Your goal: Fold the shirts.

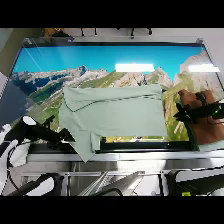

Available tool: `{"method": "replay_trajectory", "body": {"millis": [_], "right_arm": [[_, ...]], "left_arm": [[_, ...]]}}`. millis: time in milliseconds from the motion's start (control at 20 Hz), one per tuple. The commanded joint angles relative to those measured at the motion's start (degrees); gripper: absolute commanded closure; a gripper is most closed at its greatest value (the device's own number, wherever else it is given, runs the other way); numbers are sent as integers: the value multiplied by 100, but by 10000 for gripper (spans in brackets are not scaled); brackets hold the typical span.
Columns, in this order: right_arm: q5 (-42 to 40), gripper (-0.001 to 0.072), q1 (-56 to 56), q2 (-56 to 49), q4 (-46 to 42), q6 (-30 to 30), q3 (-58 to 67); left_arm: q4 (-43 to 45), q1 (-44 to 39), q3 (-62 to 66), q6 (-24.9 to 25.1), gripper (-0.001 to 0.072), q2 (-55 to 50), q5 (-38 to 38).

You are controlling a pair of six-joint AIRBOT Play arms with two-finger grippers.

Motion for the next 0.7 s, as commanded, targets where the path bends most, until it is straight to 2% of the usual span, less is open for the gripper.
{"method": "replay_trajectory", "body": {"millis": [0, 100, 200, 250, 350, 400, 650], "right_arm": [[-254, 392, -74, 111, 2, -66, -503], [-264, 392, -70, 85, 2, -179, -520], [-306, 392, -59, 85, 2, -195, -520], [-306, 392, -28, 83, -9, -254, -522], [-308, 392, 57, 83, -7, -323, -608], [-308, 392, 96, 83, -4, -323, -702], [-306, 393, 286, 87, -39, -323, -1408]], "left_arm": [[-299, 4, -673, 127, 136, 251, 833], [-509, 4, -664, 223, 136, 105, 1102], [-1296, 4, -662, 658, 137, -118, 1364], [-1808, 4, -662, 968, 188, -267, 1436], [-2577, 4, -658, 1644, 604, -516, 1405], [-2732, 4, -625, 1818, 690, -610, 1298], [-2371, 20, -105, 1860, 687, -365, 835]]}}
